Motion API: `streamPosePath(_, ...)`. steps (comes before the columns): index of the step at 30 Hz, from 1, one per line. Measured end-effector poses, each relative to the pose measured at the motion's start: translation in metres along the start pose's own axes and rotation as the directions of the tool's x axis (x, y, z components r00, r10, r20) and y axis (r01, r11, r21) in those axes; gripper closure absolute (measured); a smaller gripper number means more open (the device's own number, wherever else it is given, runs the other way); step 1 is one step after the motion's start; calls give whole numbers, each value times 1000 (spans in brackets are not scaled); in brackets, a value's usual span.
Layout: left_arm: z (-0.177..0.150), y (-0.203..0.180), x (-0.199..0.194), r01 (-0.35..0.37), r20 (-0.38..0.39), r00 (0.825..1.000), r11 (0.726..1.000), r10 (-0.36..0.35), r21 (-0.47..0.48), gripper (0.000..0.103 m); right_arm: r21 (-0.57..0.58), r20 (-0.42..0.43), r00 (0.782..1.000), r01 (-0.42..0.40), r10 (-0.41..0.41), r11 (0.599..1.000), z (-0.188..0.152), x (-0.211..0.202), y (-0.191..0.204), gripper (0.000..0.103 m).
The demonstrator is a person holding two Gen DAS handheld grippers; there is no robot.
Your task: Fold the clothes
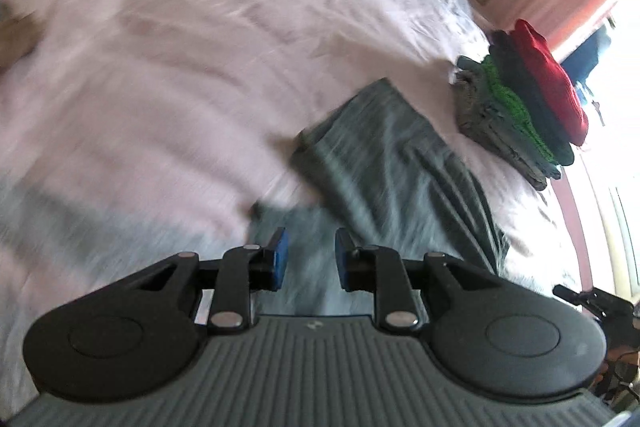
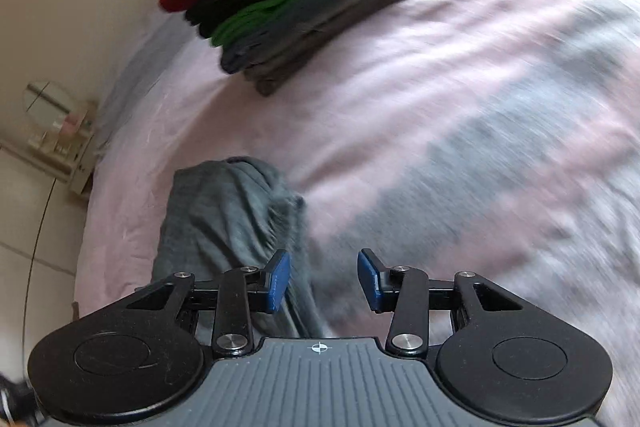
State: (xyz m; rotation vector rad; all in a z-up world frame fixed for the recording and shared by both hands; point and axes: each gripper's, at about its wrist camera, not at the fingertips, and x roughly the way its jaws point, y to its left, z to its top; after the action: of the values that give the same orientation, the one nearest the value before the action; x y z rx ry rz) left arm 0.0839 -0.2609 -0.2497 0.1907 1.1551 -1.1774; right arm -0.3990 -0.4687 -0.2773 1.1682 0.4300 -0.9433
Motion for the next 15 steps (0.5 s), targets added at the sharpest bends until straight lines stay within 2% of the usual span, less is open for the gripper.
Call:
streamPosePath(4, 27, -7, 33, 53, -31, 998, 998, -52, 26, 82, -35, -28, 999, -37, 36, 999, 17, 49, 17, 60)
streamPosePath(9, 50, -4, 62, 78, -74, 994, 996, -75, 35, 81, 25, -67, 997, -23, 25, 999, 28, 109, 13, 60)
streamPosePath(10, 53, -1, 67, 80, -82, 994, 996, -77, 34, 81, 35, -71, 997, -23, 25, 999, 29, 115, 12, 64)
streamPosePath(11, 58, 0, 73, 83, -89, 993, 996, -80, 36, 81, 43, -76, 997, -22, 25, 999, 29, 121, 10, 79)
streamPosePath(12, 62, 2, 79, 86, -97, 992, 996, -82, 39, 81, 36, -68, 998, -14, 17, 999, 29, 124, 10, 99)
streamPosePath(15, 77, 4, 96, 100, -106, 990, 993, -93, 58, 81, 54, 31, 999, 21, -23, 998, 28, 116, 8, 100)
